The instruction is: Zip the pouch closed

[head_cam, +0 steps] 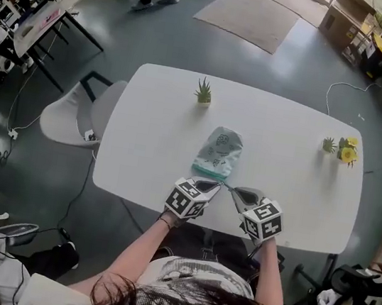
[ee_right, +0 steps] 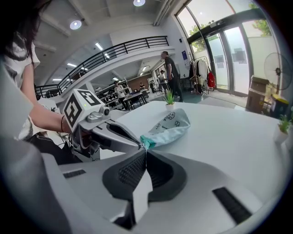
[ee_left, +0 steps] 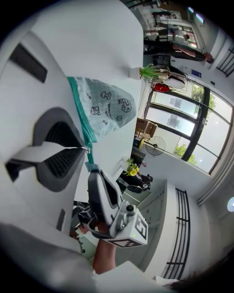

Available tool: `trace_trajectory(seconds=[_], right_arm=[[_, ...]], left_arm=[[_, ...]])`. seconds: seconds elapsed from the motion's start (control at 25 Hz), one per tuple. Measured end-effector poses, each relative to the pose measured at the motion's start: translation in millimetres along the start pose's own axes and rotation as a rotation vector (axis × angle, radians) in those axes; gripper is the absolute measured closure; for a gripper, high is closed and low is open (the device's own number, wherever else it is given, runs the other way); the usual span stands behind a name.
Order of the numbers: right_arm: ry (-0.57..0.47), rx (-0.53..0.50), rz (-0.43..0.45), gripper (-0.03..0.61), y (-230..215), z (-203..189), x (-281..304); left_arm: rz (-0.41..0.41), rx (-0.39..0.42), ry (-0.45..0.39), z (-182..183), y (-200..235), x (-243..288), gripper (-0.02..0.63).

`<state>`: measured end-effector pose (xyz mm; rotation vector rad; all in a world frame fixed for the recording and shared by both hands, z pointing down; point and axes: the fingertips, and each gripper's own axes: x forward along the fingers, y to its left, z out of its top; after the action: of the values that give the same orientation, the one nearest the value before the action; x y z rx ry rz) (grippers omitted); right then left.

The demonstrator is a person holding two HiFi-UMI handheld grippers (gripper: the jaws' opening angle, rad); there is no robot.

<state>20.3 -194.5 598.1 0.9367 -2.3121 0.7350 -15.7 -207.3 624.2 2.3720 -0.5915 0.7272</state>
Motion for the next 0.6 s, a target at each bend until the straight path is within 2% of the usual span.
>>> trace_trajectory(seconds=[0.16, 0.32, 0.52, 0.6], right_arm=[[0.014, -0.023, 0.002, 0.574, 2, 0, 5], [0.030, -0.034, 0.004, 0.574, -1, 0, 5], [0.038, -0.027, -0.001, 0.574, -12, -3, -3], [0.043, -0.030, -0.002, 0.574, -14, -5, -5]], left_arm=[[-0.007, 0.013, 0.018, -4, 5, 2, 0.597], [-0.033, -0.008, 0.033, -6, 11, 4, 0.597], [0.022, -0.045, 0.072, -17, 45, -2, 0.597], [0.047, -0.036, 0.090, -21, 55, -6, 0.598]])
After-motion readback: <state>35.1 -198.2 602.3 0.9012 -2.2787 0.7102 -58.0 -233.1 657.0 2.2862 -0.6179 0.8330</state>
